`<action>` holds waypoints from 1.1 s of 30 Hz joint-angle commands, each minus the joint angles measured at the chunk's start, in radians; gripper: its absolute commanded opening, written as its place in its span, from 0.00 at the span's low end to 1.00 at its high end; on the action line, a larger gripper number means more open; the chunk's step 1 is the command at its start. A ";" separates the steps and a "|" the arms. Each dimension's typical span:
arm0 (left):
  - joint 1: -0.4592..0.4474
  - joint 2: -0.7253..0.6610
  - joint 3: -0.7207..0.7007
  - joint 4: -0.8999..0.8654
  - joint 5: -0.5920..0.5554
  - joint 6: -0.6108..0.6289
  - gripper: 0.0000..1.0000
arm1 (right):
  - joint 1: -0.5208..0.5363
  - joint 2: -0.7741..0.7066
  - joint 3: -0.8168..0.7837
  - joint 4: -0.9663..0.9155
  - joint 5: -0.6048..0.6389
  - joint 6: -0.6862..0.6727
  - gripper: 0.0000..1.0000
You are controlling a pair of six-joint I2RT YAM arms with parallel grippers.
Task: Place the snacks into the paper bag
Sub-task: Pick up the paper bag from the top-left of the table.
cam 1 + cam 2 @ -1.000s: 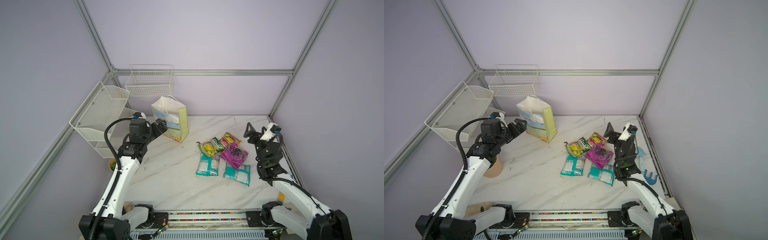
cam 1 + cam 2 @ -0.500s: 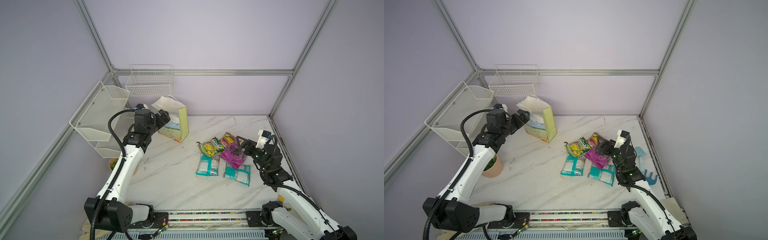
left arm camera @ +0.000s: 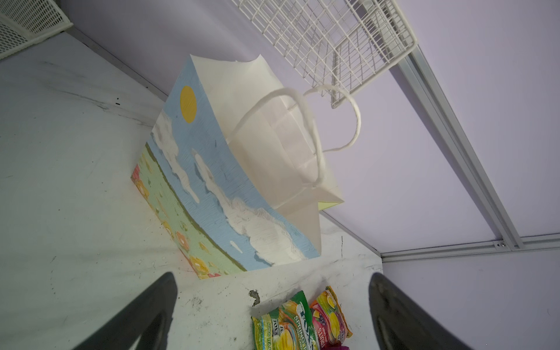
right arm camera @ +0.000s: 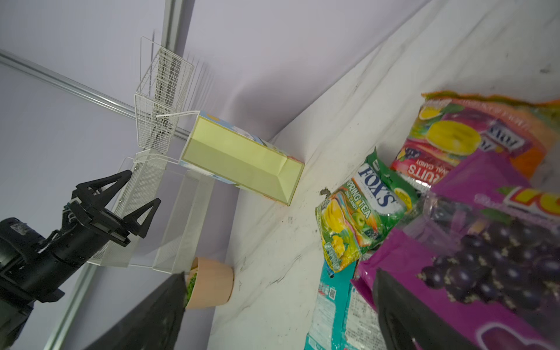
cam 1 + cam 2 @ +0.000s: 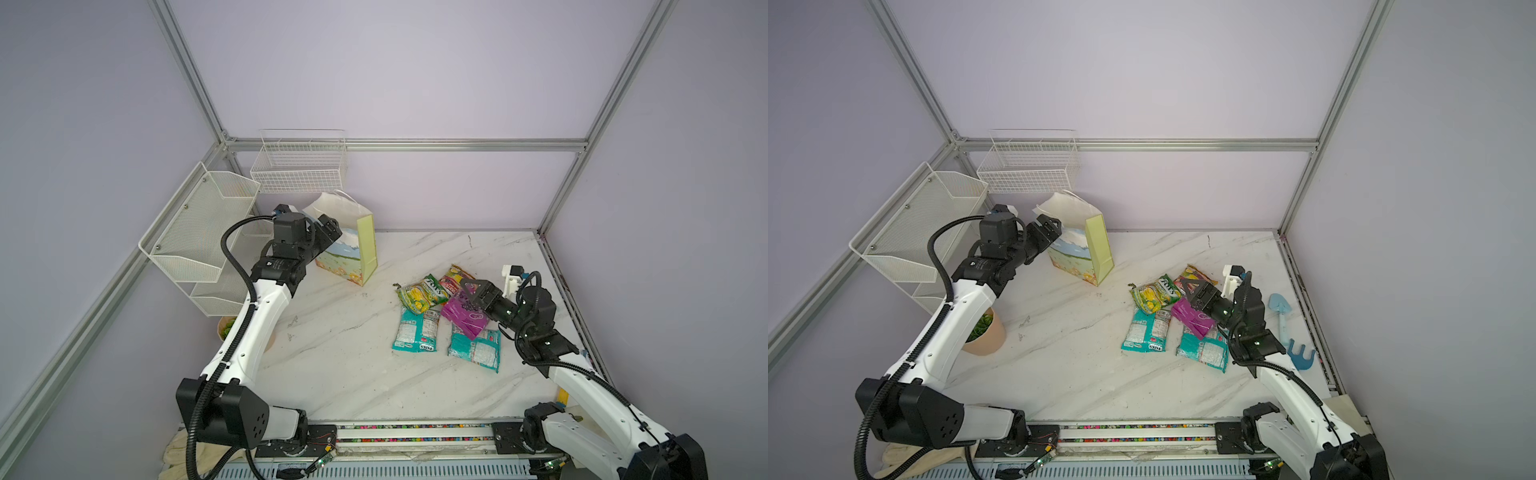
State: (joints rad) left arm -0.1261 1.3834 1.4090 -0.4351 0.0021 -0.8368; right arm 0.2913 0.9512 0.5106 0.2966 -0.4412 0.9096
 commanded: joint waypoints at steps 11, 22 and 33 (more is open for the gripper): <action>-0.064 0.156 0.278 -0.088 -0.158 -0.001 0.93 | 0.006 -0.235 0.071 -0.168 -0.023 -0.055 0.97; -0.078 0.319 0.450 -0.165 -0.234 0.051 0.87 | 0.006 -0.333 0.080 -0.266 0.019 -0.055 0.97; -0.081 0.418 0.523 -0.221 -0.293 0.056 0.80 | 0.007 -0.371 0.114 -0.316 0.044 -0.051 0.97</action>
State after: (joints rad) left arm -0.2001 1.8103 1.8290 -0.6392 -0.2531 -0.7967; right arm 0.2932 0.5934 0.5858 0.0055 -0.4149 0.8604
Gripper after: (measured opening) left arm 0.798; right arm 0.974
